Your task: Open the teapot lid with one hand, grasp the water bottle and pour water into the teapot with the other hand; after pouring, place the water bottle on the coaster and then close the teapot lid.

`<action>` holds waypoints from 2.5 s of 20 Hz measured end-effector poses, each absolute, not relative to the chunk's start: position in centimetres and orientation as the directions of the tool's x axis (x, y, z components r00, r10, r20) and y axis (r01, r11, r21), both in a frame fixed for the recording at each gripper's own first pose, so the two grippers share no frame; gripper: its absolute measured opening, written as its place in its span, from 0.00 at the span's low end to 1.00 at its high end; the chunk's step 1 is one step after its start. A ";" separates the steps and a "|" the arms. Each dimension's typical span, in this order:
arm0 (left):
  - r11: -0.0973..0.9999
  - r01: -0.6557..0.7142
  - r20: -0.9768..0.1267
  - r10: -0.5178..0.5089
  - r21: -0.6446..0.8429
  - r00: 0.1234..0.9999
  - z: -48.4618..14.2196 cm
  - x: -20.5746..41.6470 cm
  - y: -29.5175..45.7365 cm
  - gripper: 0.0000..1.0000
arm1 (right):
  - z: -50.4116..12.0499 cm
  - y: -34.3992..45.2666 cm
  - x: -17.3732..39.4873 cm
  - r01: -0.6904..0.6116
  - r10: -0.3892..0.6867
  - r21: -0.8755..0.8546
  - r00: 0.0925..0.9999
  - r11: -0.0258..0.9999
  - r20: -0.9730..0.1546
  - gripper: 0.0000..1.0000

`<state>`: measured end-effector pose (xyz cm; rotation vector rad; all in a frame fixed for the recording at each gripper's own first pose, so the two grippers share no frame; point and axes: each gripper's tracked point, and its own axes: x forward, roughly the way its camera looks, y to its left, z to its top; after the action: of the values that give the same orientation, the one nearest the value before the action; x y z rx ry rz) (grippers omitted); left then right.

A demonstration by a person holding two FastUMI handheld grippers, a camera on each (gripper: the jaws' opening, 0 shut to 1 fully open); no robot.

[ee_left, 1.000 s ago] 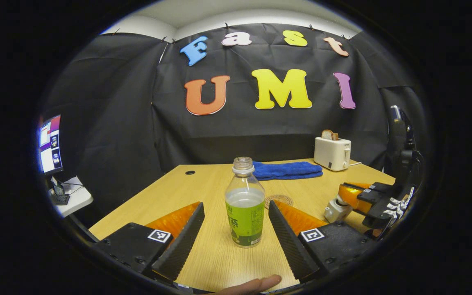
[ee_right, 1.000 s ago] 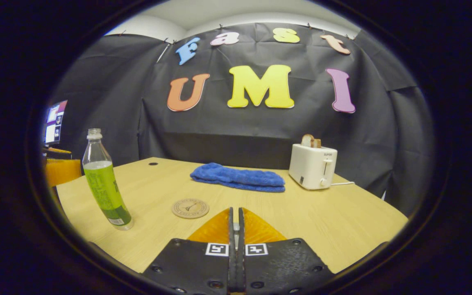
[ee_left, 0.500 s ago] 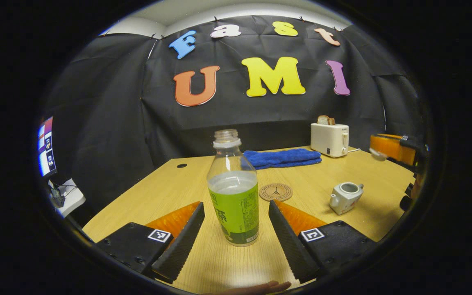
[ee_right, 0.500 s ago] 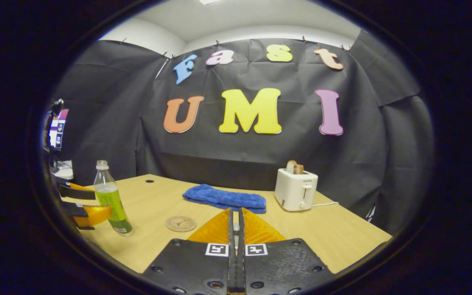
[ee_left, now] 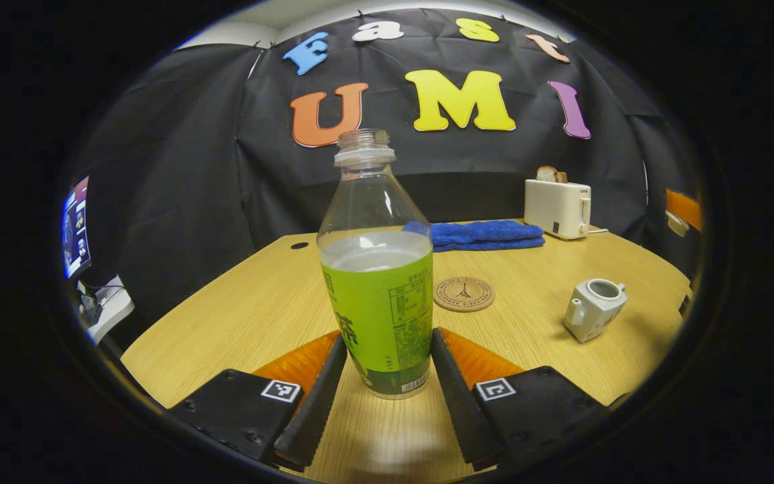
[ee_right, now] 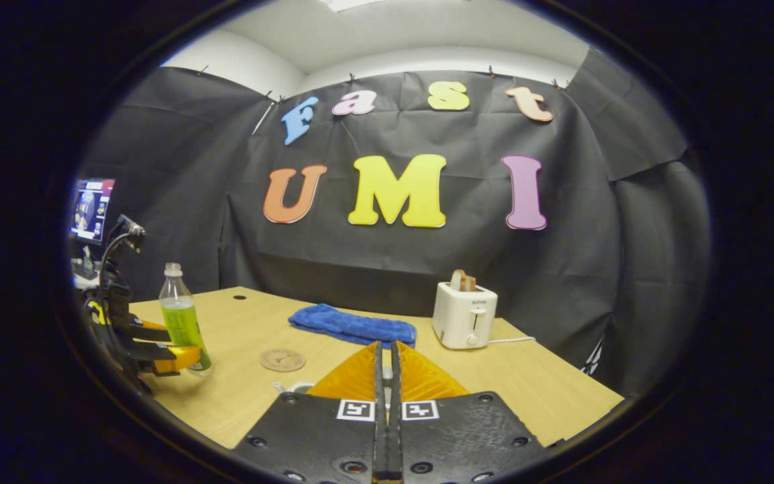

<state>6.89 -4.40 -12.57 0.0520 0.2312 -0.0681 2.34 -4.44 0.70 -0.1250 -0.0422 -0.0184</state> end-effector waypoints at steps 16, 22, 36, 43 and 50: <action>0.794 -0.013 -0.212 0.178 0.607 0.961 -11.0 3.8 -4.3 0.76 | 0.3 -7.6 3.1 0.047 -0.046 -0.105 0.999 0.993 0.008 0.00; 0.588 0.007 -0.143 0.184 0.809 0.972 -9.0 3.5 -6.0 0.75 | 0.6 -9.8 3.4 0.085 -0.084 -0.101 0.996 0.991 0.013 0.00; -0.115 0.113 -0.089 0.195 0.987 0.977 -7.3 4.2 -8.6 0.75 | 0.3 -11.0 3.7 0.087 -0.089 -0.090 0.996 0.992 -0.015 0.00; -0.308 0.110 -0.048 0.202 0.945 0.978 -6.2 3.7 -10.9 0.72 | 0.6 -12.1 3.8 0.109 -0.110 -0.102 0.994 0.989 -0.007 0.00; -0.424 0.113 -0.026 0.207 0.898 0.978 -4.7 4.6 -11.6 0.75 | 0.1 -11.5 4.0 0.077 -0.080 -0.105 0.997 0.991 -0.022 0.00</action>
<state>4.61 -11.57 -4.75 2.0136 0.2267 0.1058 4.04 -11.47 0.10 -0.1046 0.0257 -0.0785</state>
